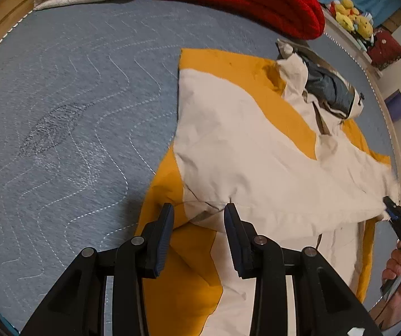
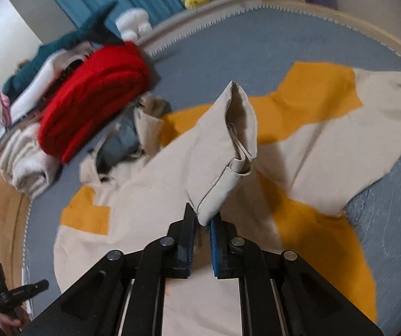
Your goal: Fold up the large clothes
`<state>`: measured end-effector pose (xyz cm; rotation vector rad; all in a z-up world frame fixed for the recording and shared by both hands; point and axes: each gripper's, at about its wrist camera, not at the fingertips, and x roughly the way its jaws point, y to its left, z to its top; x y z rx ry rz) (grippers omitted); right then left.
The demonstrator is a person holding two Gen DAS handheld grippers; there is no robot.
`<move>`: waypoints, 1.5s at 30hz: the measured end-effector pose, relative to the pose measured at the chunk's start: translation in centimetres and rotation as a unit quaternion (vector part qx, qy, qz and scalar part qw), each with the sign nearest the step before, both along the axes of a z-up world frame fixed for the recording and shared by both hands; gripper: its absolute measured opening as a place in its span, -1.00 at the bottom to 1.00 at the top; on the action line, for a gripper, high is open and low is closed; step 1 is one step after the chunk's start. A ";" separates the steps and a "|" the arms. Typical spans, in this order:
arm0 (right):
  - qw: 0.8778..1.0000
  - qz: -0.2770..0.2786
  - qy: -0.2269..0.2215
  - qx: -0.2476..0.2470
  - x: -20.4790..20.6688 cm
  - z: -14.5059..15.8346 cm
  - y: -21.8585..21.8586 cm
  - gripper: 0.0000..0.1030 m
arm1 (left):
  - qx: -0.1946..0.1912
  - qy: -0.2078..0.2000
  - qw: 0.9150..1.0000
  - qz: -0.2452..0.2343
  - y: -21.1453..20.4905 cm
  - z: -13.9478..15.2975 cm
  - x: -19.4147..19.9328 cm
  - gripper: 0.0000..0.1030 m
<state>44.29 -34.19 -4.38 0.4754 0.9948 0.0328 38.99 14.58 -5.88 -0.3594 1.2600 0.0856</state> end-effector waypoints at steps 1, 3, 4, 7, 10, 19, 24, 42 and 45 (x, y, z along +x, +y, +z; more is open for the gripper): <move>0.999 0.000 0.032 -0.003 0.5 -1.0 -0.5 -0.52 | 0.001 0.002 1.000 -0.003 -0.2 -0.2 0.1 -0.34; 0.997 -0.033 0.072 -0.013 0.4 -2.5 -2.1 -0.42 | 0.004 0.007 1.000 -0.010 -0.5 -0.6 0.2 -0.34; 0.994 -0.059 0.088 -0.014 -0.1 -3.1 -2.8 -0.40 | 0.006 0.008 1.000 -0.013 -0.6 -0.8 0.3 -0.34; 0.985 -0.122 0.109 -0.050 -1.6 -3.0 -4.0 -0.34 | 0.011 0.010 1.000 -0.017 -0.9 -1.2 0.5 -0.34; 0.983 -0.150 0.094 -0.045 -2.8 -2.0 -4.9 -0.34 | 0.011 0.008 1.000 -0.022 -1.2 -1.6 0.8 -0.34; 0.987 -0.073 0.121 0.074 -0.5 -6.3 -3.9 -0.24 | 0.053 0.050 0.997 -0.034 -1.6 -6.0 1.2 -0.34; 0.974 -0.117 0.157 0.113 -0.9 -8.8 -5.6 -0.22 | 0.066 0.076 0.995 -0.027 -1.1 -7.1 1.3 -0.33; 0.986 -0.007 -0.085 0.144 -2.0 4.2 -2.5 -0.88 | 0.048 -0.020 0.998 -0.041 -2.3 -1.2 2.2 -0.33; 0.961 0.047 -0.207 0.178 -4.2 9.8 -1.5 -0.88 | 0.044 -0.026 0.998 -0.044 -2.2 -1.4 1.6 -0.33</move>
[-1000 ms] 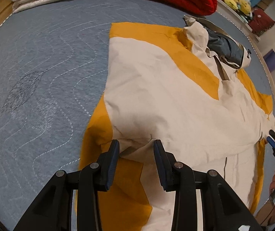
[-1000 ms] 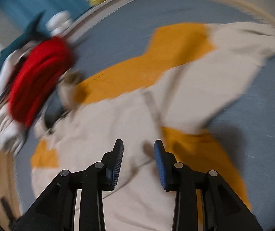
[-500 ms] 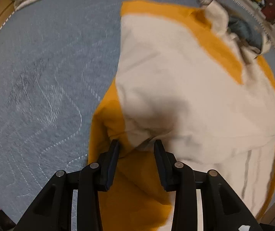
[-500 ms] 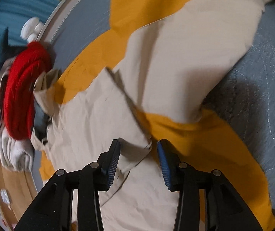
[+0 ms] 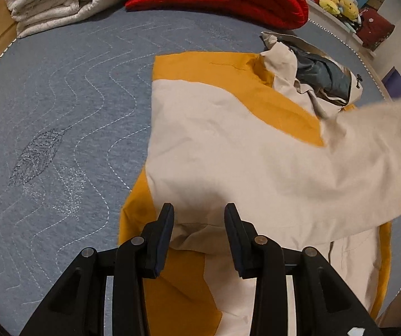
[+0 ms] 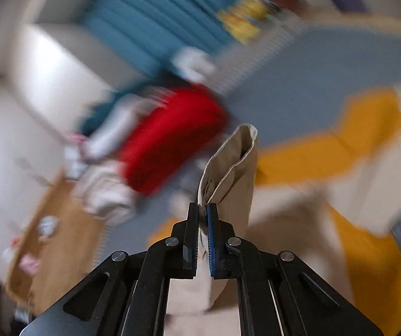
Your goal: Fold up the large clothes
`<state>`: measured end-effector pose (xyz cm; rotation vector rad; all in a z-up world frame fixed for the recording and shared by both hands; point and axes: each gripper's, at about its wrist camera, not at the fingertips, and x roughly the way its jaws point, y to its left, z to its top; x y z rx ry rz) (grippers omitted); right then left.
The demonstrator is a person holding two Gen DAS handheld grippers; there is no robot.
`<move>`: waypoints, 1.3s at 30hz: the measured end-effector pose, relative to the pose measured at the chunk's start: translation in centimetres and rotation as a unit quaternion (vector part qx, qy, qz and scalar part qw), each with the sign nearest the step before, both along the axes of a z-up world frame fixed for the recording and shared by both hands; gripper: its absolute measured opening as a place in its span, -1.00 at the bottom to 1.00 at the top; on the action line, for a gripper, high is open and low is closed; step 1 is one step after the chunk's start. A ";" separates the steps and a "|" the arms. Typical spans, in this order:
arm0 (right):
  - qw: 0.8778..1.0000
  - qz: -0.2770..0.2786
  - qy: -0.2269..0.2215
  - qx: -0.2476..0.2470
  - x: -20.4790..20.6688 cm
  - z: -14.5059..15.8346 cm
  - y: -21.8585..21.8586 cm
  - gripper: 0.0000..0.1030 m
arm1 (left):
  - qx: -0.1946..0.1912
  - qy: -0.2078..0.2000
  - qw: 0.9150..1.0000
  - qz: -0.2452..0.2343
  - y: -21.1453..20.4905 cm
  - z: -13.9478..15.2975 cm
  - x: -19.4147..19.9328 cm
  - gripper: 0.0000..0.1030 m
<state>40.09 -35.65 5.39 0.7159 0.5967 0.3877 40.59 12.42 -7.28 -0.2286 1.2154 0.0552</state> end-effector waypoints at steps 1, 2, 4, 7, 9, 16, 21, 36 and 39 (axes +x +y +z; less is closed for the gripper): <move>1.000 -0.004 -0.015 0.005 -0.4 0.8 -0.3 -0.88 | 0.002 0.001 1.000 -0.002 -0.1 -0.1 -0.1 -0.33; 1.000 -0.015 -0.015 0.003 -0.4 0.9 -0.7 -0.88 | 0.006 0.004 1.000 -0.005 -0.6 -0.5 0.2 -0.33; 0.998 -0.060 0.025 -0.016 0.2 -0.9 -2.5 -0.88 | 0.013 0.014 1.000 -0.009 -1.1 -1.3 0.4 -0.33; 0.976 -0.128 0.149 -0.089 1.8 -5.6 -4.7 -0.88 | 0.023 0.029 0.999 -0.013 -1.3 -2.4 0.5 -0.33; 0.960 -0.150 0.205 -0.118 2.4 -8.2 -5.4 -0.88 | 0.033 0.037 0.999 -0.014 -1.4 -3.0 0.5 -0.33; 0.915 -0.159 0.294 -0.226 4.5 -12.7 -5.3 -0.72 | 0.066 0.062 0.996 -0.024 -1.6 -4.4 0.4 -0.33; 0.916 -0.178 0.268 -0.242 4.3 -11.8 -5.2 -0.49 | 0.064 0.061 0.996 -0.023 -1.6 -4.2 0.4 -0.33; 0.922 -0.106 0.259 -0.267 4.7 -9.3 -4.8 -0.44 | 0.061 -0.078 0.993 -0.062 -7.8 6.8 -2.5 -0.33; 0.924 -0.121 0.209 -0.298 3.4 -5.5 -5.5 -0.44 | 0.067 -0.130 0.986 -0.083 -10.7 9.4 -4.0 -0.33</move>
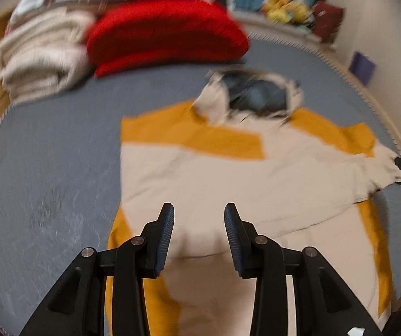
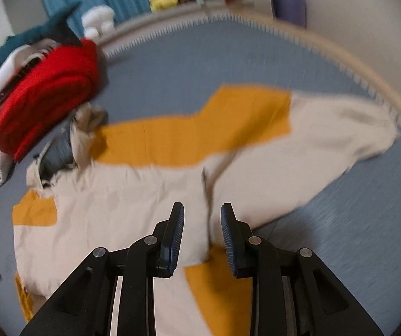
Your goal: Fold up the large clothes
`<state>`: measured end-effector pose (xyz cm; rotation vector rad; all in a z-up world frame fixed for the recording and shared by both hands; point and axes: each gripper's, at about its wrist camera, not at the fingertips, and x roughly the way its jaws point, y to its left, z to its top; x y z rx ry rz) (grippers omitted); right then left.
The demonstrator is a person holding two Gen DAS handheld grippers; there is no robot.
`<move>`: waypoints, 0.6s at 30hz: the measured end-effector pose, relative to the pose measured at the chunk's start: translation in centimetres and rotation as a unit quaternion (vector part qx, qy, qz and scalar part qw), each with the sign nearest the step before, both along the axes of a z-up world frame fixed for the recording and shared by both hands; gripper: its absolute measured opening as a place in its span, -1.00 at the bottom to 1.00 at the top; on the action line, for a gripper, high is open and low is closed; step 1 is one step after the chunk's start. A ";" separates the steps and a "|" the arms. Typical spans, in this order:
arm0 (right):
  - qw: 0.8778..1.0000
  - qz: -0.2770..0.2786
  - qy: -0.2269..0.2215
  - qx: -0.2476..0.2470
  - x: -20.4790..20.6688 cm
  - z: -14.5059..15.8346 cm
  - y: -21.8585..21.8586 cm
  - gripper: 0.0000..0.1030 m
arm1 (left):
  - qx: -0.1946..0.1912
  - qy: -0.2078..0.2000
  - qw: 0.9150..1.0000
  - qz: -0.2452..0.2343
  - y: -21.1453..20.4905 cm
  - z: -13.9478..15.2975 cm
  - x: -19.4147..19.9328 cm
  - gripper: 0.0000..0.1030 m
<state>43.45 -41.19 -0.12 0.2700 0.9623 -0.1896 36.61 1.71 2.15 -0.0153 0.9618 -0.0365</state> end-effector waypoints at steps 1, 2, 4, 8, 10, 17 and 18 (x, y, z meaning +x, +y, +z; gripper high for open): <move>1.000 0.004 -0.016 -0.008 -0.6 1.3 -0.4 -0.44 | -0.001 -0.011 1.000 -0.007 -0.6 0.7 0.1 -0.33; 1.000 0.008 -0.026 -0.013 -0.8 2.1 -0.7 -0.44 | -0.003 -0.021 1.000 -0.015 -1.3 1.3 -0.2 -0.33; 0.998 0.017 -0.051 -0.023 -2.1 4.3 -2.2 -0.44 | -0.005 -0.035 0.999 -0.032 -3.0 2.1 -0.9 -0.33; 0.997 0.008 -0.070 -0.028 -3.4 6.2 -6.1 -0.44 | -0.009 -0.043 0.997 -0.069 -5.9 2.4 -1.8 -0.33; 0.997 -0.006 -0.069 -0.027 -4.0 6.1 -9.0 -0.43 | -0.005 -0.043 0.996 -0.081 -6.9 2.2 -1.9 -0.33; 0.993 -0.106 -0.044 -0.003 -6.7 2.8 -21.1 -0.42 | -0.008 -0.022 0.996 -0.085 -6.7 0.3 -1.0 -0.33; 0.992 -0.121 -0.042 0.013 -6.9 2.2 -22.9 -0.42 | -0.010 -0.018 0.996 -0.081 -6.7 0.1 -0.7 -0.33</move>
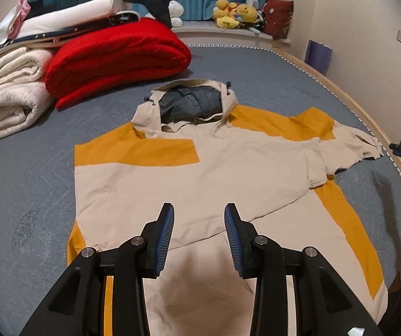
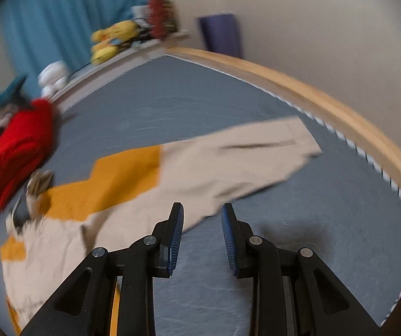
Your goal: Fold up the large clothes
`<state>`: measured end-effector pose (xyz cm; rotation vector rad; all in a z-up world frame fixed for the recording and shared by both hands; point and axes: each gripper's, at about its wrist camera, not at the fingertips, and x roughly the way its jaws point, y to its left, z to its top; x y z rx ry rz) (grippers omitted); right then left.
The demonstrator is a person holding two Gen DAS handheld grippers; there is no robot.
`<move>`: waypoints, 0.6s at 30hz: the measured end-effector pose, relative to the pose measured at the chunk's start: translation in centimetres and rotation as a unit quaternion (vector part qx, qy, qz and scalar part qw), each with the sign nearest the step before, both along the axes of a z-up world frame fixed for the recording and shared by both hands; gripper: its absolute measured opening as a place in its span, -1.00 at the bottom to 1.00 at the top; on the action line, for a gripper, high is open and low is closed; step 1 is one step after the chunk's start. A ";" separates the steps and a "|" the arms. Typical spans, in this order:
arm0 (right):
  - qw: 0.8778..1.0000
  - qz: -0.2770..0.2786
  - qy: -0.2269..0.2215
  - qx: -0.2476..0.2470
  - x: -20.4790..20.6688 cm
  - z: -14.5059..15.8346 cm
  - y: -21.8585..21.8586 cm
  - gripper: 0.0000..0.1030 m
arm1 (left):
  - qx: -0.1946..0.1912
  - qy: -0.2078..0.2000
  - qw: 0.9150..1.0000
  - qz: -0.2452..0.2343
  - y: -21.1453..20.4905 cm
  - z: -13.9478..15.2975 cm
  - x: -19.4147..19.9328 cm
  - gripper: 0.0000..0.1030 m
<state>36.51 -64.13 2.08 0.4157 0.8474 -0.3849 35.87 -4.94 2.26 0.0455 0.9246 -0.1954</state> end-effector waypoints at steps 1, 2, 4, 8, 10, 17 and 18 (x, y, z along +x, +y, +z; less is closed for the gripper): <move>1.000 -0.015 0.000 0.017 -0.1 -0.8 -1.8 -0.42 | -0.003 0.003 1.000 0.003 0.2 -0.2 0.2 -0.33; 0.999 -0.026 0.001 0.025 -0.1 -1.4 -2.9 -0.42 | -0.008 0.008 1.000 0.006 0.3 -0.5 0.5 -0.33; 0.998 -0.050 0.010 0.040 0.2 -3.3 -5.6 -0.36 | -0.017 0.018 1.000 0.010 0.5 -1.0 0.9 -0.33; 0.993 -0.091 0.020 0.075 0.8 -6.8 -8.8 -0.30 | -0.026 0.037 0.999 0.018 0.4 -2.3 1.6 -0.33; 0.990 -0.095 0.016 0.098 1.3 -8.3 -9.9 -0.26 | -0.023 0.039 0.999 0.018 0.1 -2.6 1.8 -0.33; 0.983 -0.108 -0.010 0.149 2.8 -11.1 -11.6 -0.24 | -0.017 0.045 0.999 0.018 -0.5 -3.6 2.5 -0.33; 0.979 -0.116 -0.015 0.167 2.8 -11.7 -12.1 -0.24 | -0.017 0.046 0.999 0.018 -0.5 -3.7 2.5 -0.33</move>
